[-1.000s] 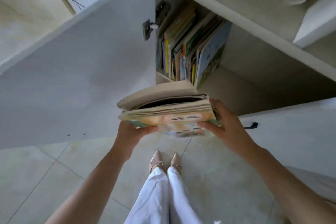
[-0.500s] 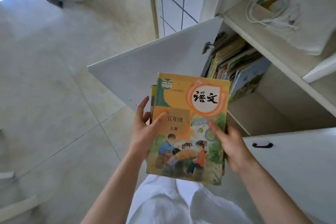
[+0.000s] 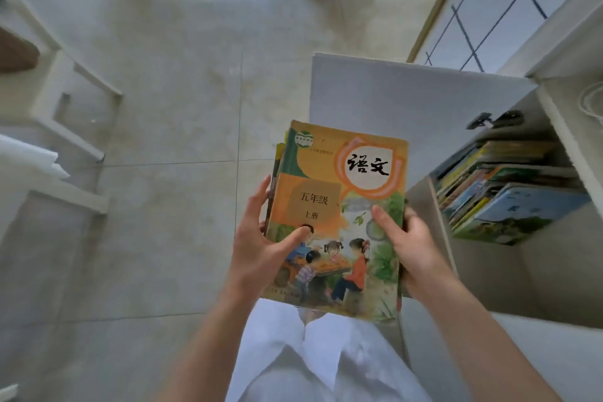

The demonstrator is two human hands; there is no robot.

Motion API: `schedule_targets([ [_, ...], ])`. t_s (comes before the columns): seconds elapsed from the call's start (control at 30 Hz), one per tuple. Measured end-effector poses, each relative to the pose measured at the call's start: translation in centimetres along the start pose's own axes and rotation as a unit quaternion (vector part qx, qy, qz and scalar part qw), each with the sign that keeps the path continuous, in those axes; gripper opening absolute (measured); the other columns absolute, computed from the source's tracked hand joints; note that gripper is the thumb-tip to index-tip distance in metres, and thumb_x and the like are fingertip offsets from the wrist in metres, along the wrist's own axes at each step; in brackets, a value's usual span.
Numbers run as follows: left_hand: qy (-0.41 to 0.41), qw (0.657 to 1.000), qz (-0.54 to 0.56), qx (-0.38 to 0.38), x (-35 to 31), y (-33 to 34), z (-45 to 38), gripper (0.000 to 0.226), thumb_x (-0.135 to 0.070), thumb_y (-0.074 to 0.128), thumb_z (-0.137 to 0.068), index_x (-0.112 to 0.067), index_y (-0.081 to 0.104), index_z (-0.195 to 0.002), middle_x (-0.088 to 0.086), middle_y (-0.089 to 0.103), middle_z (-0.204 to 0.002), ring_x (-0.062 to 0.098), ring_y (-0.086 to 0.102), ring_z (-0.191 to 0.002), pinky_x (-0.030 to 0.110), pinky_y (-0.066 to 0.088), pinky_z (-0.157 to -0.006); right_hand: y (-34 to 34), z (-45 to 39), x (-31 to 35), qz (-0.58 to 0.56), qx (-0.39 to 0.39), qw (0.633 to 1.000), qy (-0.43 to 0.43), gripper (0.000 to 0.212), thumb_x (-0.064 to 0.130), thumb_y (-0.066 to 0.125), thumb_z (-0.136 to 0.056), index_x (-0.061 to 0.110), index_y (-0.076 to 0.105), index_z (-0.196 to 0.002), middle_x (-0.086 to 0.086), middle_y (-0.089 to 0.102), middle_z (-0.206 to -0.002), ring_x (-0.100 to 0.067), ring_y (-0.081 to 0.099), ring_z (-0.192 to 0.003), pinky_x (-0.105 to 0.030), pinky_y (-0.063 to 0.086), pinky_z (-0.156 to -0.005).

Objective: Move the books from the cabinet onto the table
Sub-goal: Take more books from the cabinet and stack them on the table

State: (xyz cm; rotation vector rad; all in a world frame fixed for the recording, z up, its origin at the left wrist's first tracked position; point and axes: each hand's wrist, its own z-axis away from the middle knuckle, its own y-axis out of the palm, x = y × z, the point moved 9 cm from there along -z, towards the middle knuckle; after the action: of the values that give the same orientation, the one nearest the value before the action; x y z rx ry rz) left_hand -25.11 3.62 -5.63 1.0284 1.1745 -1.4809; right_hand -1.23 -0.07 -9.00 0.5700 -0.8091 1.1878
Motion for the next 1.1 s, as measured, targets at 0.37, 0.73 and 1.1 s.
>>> schedule_targets([
  [0.37, -0.042, 0.963, 0.033, -0.264, 4.8, -19.0, 10.7, 0.079, -0.019, 0.084, -0.071, -0.034, 0.043, -0.137, -0.04, 0.058, -0.11, 0.005, 0.069, -0.095, 0.038, 0.062, -0.071, 22.2, 7.3, 1.7, 0.271, 0.237, 0.907, -0.218, 0.077, 0.019, 0.073, -0.082, 0.022, 0.029, -0.145, 0.004, 0.057, -0.126, -0.007, 0.059, -0.114, -0.038, 0.055, -0.092],
  [0.73, -0.103, 0.877, 0.037, -0.467, 11.2, -38.4, 24.1, 0.08, -0.037, 0.082, -0.071, -0.04, 0.039, -0.139, -0.032, 0.053, -0.12, -0.012, 0.059, -0.103, 0.022, 0.058, -0.079, 45.5, 16.8, -4.1, 0.375, 0.339, 0.794, -0.338, 0.09, 0.009, 0.074, -0.079, 0.025, 0.021, -0.15, 0.009, 0.036, -0.136, -0.007, 0.041, -0.123, -0.018, 0.042, -0.096],
  [1.1, -0.158, 0.783, 0.064, -0.598, 15.4, -50.2, 31.5, 0.08, -0.027, 0.084, -0.071, -0.03, 0.043, -0.14, -0.03, 0.052, -0.118, -0.028, 0.049, -0.1, 0.007, 0.05, -0.077, 63.3, 22.0, -9.7, 0.414, 0.475, 0.705, -0.325, 0.09, 0.016, 0.075, -0.077, 0.03, 0.023, -0.148, 0.009, 0.04, -0.137, -0.015, 0.042, -0.131, -0.047, 0.044, -0.104],
])
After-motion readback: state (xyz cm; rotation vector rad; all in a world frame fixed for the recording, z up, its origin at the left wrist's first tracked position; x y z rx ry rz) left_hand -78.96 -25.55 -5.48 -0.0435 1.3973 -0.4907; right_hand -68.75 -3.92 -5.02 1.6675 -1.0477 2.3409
